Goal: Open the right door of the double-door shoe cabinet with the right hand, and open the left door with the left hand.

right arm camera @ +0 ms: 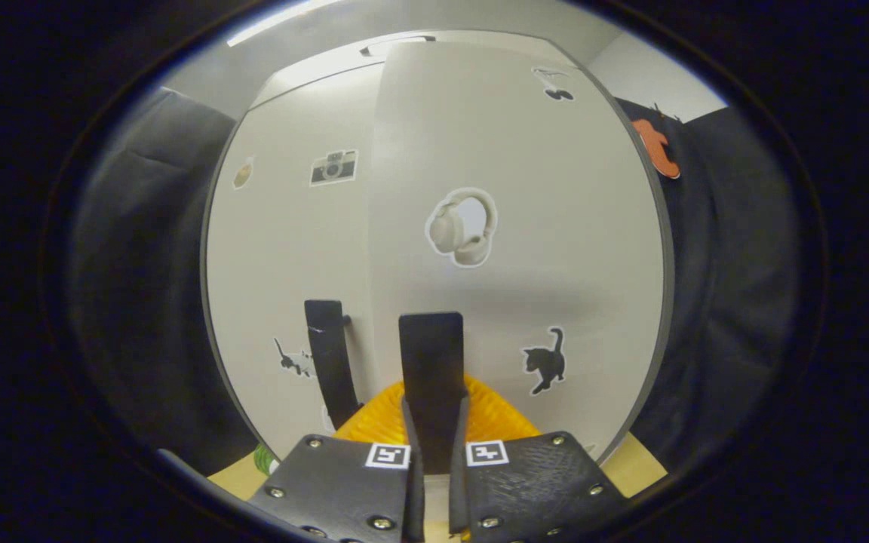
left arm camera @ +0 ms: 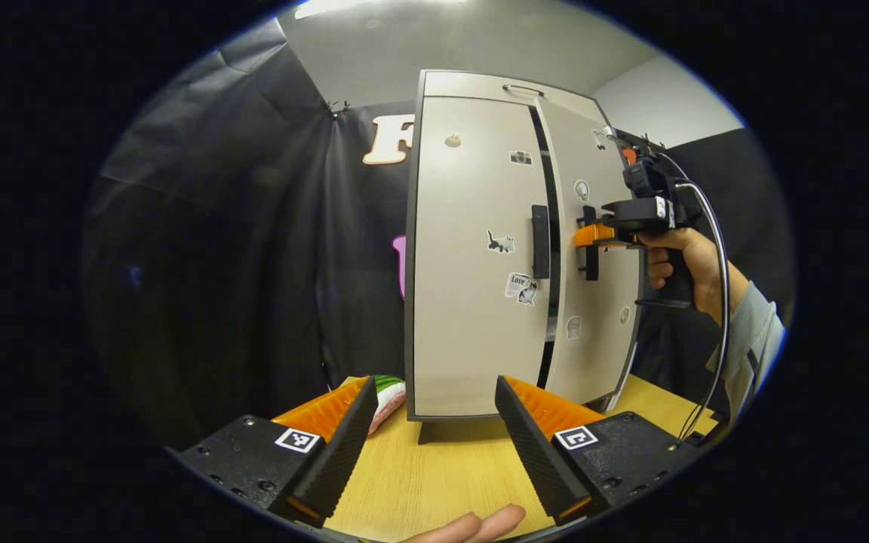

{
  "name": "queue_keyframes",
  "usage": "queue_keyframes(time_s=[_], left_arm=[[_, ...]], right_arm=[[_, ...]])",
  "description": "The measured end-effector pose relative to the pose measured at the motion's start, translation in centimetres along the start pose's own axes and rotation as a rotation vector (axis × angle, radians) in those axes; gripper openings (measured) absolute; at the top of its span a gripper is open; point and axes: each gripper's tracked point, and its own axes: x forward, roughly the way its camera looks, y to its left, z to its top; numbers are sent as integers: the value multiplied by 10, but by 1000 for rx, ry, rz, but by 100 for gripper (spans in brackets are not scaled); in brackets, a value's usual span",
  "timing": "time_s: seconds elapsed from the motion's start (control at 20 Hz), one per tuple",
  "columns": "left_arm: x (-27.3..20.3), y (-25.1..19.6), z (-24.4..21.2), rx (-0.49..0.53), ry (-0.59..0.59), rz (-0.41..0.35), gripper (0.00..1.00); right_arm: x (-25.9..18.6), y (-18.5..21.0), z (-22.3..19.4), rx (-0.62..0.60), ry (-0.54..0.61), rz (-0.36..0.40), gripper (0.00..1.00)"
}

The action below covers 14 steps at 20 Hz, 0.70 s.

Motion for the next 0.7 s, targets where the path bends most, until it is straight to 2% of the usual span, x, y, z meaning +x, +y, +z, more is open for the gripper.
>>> queue_keyframes(time_s=[0.3,0.55,0.7], left_arm=[[-10,-3,1,-16,-3,29,99],[-12,-7,5,-7,-16,28,97],[-13,-13,6,-5,-16,15,99]], right_arm=[[-16,-7,3,-3,4,56,13],[-28,-16,6,-11,-8,79,12],[-33,-22,7,-10,-7,94,13]])
